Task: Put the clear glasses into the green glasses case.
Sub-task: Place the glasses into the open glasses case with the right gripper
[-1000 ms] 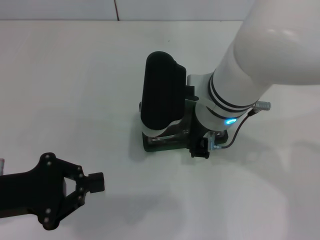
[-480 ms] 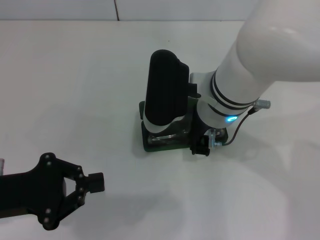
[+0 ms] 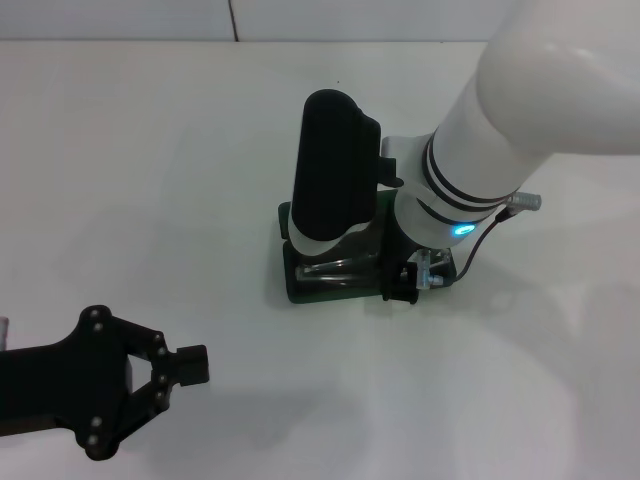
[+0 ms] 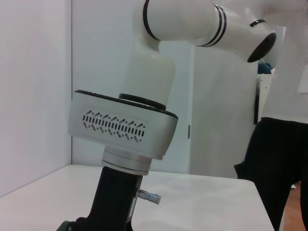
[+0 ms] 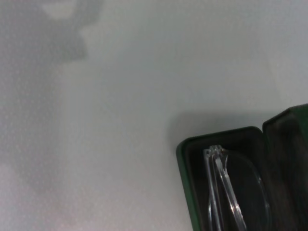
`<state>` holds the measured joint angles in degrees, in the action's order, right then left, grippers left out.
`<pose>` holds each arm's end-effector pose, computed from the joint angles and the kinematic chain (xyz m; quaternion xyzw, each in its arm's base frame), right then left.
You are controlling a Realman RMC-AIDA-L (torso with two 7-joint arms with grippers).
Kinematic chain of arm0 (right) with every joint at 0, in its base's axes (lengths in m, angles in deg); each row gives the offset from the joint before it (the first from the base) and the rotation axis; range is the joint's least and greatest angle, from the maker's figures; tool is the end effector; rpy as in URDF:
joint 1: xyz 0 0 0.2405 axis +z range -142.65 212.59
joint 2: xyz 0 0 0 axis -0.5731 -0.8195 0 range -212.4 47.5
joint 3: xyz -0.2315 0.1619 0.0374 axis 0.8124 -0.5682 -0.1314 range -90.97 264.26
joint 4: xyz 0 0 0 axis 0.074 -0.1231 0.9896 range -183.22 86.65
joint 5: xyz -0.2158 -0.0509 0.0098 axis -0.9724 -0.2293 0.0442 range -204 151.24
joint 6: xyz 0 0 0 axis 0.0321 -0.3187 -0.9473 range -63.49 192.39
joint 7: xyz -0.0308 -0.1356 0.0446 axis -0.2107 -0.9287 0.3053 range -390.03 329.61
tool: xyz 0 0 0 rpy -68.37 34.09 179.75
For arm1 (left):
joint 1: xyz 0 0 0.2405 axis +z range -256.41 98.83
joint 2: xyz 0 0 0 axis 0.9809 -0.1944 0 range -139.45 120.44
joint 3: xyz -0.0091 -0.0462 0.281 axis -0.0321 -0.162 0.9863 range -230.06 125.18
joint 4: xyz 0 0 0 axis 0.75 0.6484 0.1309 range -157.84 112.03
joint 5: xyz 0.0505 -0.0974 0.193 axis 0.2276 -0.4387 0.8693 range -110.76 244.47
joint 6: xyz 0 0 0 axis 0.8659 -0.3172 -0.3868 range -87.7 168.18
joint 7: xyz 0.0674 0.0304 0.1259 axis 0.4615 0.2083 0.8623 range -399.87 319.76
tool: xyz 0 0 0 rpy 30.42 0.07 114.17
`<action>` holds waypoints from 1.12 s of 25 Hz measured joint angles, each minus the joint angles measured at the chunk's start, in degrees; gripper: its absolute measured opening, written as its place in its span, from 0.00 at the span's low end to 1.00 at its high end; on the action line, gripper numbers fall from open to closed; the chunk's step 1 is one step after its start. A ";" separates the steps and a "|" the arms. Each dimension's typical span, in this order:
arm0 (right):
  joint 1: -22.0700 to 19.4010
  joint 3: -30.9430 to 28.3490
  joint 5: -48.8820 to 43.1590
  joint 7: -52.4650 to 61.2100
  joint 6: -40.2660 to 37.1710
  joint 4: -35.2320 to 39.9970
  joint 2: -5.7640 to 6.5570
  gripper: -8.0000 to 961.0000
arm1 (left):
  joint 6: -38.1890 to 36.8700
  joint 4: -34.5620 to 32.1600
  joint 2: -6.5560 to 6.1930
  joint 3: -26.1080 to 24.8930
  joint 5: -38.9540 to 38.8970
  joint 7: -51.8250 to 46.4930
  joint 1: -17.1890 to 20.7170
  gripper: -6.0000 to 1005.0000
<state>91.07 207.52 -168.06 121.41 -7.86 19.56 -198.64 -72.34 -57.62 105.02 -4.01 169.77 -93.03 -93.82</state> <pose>0.0896 0.3703 -0.1352 -0.9514 -0.0138 -0.2808 0.1253 -0.3283 0.2324 0.0111 -0.9382 -0.0464 -0.3371 0.0628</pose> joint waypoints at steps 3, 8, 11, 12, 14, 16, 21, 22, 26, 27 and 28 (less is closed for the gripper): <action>-0.02 -0.10 0.01 -0.06 -0.05 0.02 0.00 0.13 | 0.00 0.00 0.00 0.00 0.00 -0.10 0.00 0.06; -0.05 -0.20 0.17 -0.33 -0.57 0.48 0.00 0.13 | 0.00 0.00 0.00 0.00 0.00 -0.18 -0.03 0.06; -0.35 -0.19 0.20 0.29 -1.99 1.97 0.00 0.13 | 0.00 0.00 -0.07 0.00 0.00 -0.29 0.00 0.06; -0.46 -0.20 0.20 0.51 -2.41 2.45 0.01 0.13 | 0.00 0.00 -0.07 0.00 0.00 -0.31 0.01 0.06; -0.66 -0.20 0.16 1.05 -3.15 3.51 0.00 0.12 | 0.00 0.00 -0.14 0.00 -0.03 -0.34 0.01 0.06; -0.81 -0.21 -0.12 1.83 -3.95 4.97 0.00 0.12 | -0.02 0.00 -0.27 0.00 -0.11 -0.35 0.01 0.06; -2.96 -0.62 -0.83 3.46 -6.73 9.77 0.00 0.12 | -0.17 0.00 -0.44 -0.02 -0.38 -0.41 0.00 0.06; -3.85 -0.99 -1.42 3.85 -7.34 11.19 0.00 0.12 | -0.17 0.00 -0.44 -0.03 -0.39 -0.43 0.00 0.06; -8.13 -3.02 -4.62 5.51 -10.31 16.63 0.00 0.12 | -0.20 0.00 -0.45 -0.09 -0.43 -0.45 0.00 0.06; -9.23 -3.77 -5.64 6.06 -11.63 18.09 0.01 0.12 | -0.21 0.00 -0.45 -0.09 -0.44 -0.46 0.00 0.06; -10.02 -4.46 -6.32 6.49 -12.77 19.19 0.00 0.12 | -0.22 0.00 -0.45 -0.09 -0.44 -0.46 0.00 0.06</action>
<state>81.04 203.06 -174.37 127.89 -20.63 38.75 -198.63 -72.56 -57.62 104.57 -4.11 169.33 -93.49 -93.82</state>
